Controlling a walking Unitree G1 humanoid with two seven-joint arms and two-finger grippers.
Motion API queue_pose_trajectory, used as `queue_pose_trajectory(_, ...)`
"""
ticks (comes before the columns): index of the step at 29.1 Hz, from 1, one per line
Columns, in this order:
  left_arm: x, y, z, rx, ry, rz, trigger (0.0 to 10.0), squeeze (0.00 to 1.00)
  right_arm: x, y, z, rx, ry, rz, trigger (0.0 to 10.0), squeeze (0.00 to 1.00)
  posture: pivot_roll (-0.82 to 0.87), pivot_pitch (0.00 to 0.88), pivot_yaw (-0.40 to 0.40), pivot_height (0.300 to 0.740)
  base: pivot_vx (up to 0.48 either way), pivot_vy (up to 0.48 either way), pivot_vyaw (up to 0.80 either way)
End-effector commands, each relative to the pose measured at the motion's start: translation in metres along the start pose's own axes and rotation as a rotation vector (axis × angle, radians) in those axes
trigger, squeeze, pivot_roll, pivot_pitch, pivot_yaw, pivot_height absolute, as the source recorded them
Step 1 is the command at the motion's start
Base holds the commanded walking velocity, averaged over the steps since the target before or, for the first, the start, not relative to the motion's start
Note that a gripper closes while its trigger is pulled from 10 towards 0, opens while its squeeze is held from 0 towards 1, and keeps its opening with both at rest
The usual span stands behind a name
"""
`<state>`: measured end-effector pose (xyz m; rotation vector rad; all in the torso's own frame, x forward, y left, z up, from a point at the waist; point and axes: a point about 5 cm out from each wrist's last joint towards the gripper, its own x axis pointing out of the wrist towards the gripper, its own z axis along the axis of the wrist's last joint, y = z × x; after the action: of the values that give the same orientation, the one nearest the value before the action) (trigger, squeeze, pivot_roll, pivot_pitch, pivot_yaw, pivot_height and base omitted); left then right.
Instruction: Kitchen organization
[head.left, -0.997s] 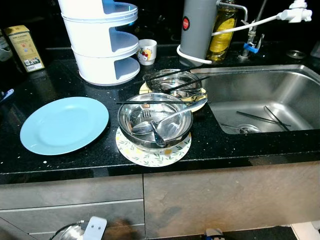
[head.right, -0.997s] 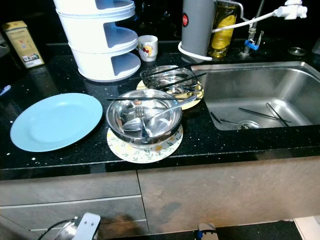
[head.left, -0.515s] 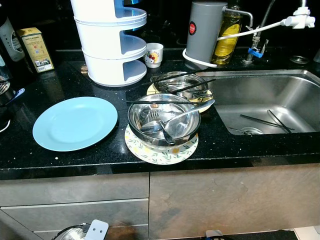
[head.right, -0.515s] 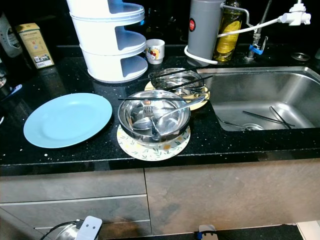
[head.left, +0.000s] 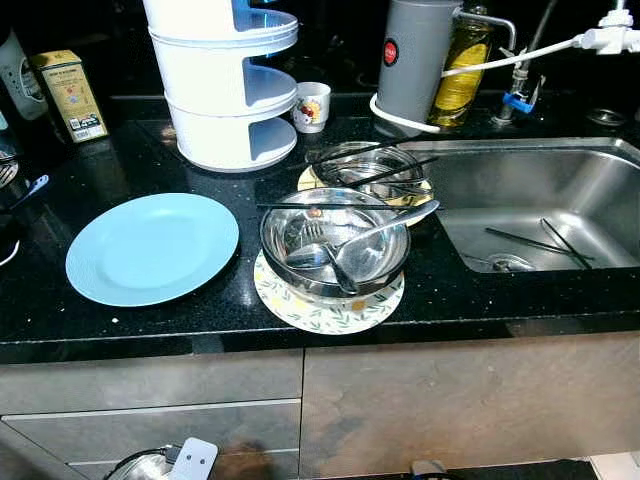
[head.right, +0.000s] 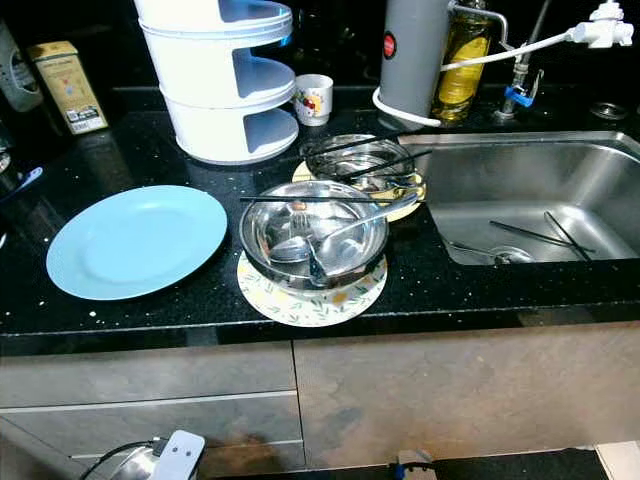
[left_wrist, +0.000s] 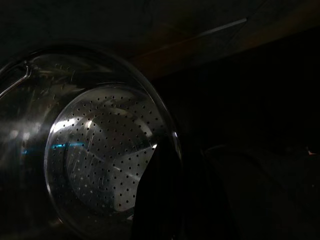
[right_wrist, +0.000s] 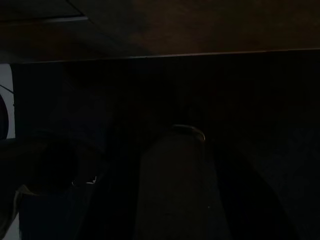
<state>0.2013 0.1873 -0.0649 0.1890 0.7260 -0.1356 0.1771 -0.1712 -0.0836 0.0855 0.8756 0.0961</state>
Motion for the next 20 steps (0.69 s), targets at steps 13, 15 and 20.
queue_pose_trajectory(13,-0.0037,0.0036,-0.0104,-0.021,0.034,0.007,10.0,0.00,-0.0037,-0.0026,-0.0140,0.012,0.047,-0.014,10.0,0.00,-0.06,0.132,-0.006,0.740,0.000,0.000,0.00)
queue_pose_trajectory(15,-0.0029,0.0051,-0.0087,-0.052,0.030,0.018,10.0,0.00,-0.0033,-0.0017,-0.0127,0.025,0.036,-0.014,10.0,0.00,-0.07,0.139,-0.006,0.740,0.000,0.000,0.00)
queue_pose_trajectory(20,-0.0019,0.0053,-0.0069,-0.086,0.030,0.031,10.0,0.00,-0.0032,-0.0019,-0.0117,0.042,0.030,-0.016,10.0,0.00,-0.06,0.149,-0.010,0.740,0.000,0.000,0.00)
